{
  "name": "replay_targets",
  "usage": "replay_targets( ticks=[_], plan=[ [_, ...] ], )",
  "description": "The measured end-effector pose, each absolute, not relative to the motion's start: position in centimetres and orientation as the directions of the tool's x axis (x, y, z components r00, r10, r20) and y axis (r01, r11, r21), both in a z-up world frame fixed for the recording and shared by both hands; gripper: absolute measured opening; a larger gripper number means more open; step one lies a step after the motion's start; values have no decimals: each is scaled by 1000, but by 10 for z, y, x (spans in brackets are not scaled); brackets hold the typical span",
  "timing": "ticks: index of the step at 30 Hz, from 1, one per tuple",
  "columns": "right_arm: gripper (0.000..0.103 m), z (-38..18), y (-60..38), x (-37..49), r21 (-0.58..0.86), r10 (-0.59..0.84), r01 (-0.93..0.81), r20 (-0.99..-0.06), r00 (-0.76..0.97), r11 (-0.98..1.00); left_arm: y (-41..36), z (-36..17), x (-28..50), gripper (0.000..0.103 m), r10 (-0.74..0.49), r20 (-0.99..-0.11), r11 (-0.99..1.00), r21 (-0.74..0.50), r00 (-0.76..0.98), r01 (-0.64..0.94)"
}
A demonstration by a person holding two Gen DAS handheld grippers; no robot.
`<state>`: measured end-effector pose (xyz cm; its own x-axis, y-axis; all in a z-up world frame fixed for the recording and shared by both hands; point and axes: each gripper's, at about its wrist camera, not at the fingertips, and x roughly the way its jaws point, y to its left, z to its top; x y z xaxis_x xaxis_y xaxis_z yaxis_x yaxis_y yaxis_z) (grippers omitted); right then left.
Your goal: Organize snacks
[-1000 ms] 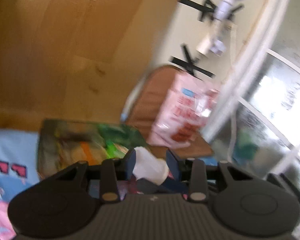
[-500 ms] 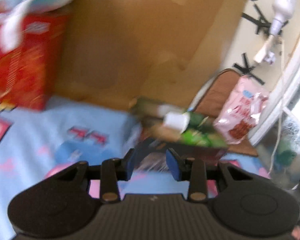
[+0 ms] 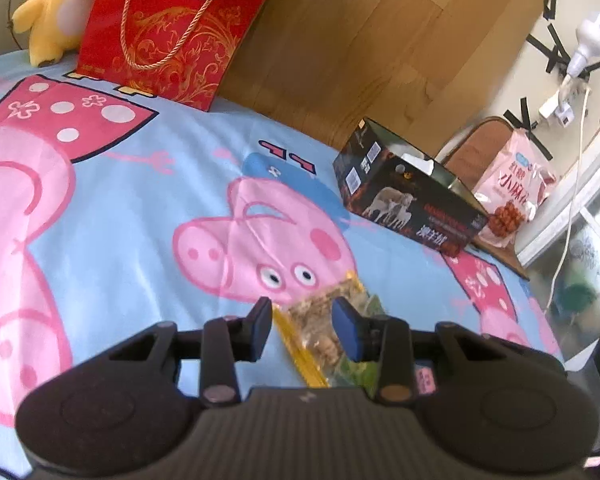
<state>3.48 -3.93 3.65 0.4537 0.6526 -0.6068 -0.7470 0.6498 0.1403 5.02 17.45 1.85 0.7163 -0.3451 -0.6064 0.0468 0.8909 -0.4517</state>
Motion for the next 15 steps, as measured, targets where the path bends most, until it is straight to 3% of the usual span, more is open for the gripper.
replay_targets(
  ticks=[9, 15],
  plan=[
    [74, 30, -53, 38, 35, 502, -619, -623, 600, 785, 158, 25, 44, 33, -202, -628, 953, -302, 751, 4],
    [75, 37, -97, 38, 226, 543, -517, -569, 617, 825, 152, 24, 42, 33, -109, -640, 978, -207, 761, -34]
  ],
)
